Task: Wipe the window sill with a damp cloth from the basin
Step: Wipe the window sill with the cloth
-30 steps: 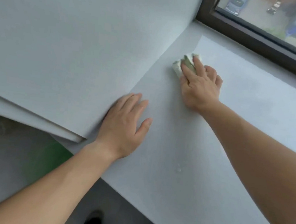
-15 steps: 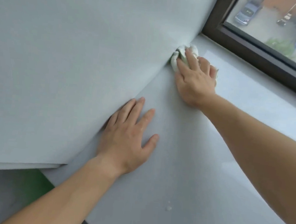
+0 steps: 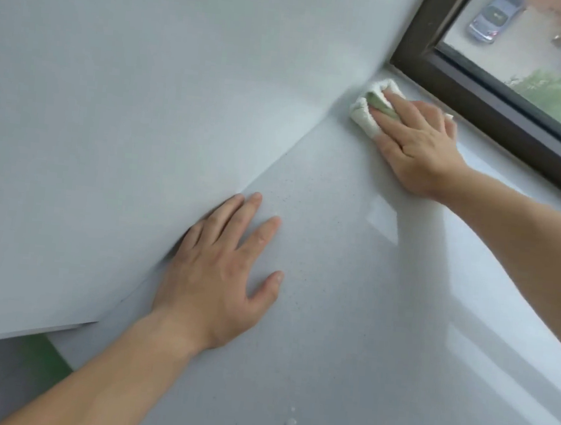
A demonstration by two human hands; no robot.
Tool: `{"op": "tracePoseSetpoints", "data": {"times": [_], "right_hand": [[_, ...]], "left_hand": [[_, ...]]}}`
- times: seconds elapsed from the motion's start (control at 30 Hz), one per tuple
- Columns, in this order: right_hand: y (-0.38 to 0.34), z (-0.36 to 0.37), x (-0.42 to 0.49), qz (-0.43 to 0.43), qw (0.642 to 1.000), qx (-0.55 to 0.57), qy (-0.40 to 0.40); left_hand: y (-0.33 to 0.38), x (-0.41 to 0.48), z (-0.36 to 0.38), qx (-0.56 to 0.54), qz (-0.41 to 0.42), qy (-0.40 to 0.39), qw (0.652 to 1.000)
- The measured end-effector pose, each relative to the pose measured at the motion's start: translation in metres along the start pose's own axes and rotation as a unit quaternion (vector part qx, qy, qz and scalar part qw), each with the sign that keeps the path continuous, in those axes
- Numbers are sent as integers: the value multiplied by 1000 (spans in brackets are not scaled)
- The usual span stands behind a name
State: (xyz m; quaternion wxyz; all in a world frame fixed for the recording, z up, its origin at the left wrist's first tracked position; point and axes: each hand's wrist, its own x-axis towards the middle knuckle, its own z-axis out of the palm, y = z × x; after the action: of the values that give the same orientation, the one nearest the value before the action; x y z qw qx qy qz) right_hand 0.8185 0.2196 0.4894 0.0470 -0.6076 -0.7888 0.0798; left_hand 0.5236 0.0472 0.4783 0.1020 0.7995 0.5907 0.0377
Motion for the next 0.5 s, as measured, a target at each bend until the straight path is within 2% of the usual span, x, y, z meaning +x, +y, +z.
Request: {"op": "tracePoseSetpoints", "data": {"times": [0.1,0.17,0.27,0.37,0.43,0.5], "right_hand": [[16,-7,7,134,991,22,21],[-13,2,-9,146,989,32,22],[-72,23,-68,11,1000,7,7],[-79,24,-110,-96,995,17,-28],[-62,17,-93,-55,998,20,-15],[-57,12,-62,64,997,48,9]], "left_hand": [[0,0,0,0,-3,-2,1000],[1,0,1,0,-6,-2,1000],[0,1,1,-5,-1,14,1000],[0,0,2,-22,4,39,999],[-1,0,3,-39,5,54,998],[-2,0,3,-67,3,65,996]]}}
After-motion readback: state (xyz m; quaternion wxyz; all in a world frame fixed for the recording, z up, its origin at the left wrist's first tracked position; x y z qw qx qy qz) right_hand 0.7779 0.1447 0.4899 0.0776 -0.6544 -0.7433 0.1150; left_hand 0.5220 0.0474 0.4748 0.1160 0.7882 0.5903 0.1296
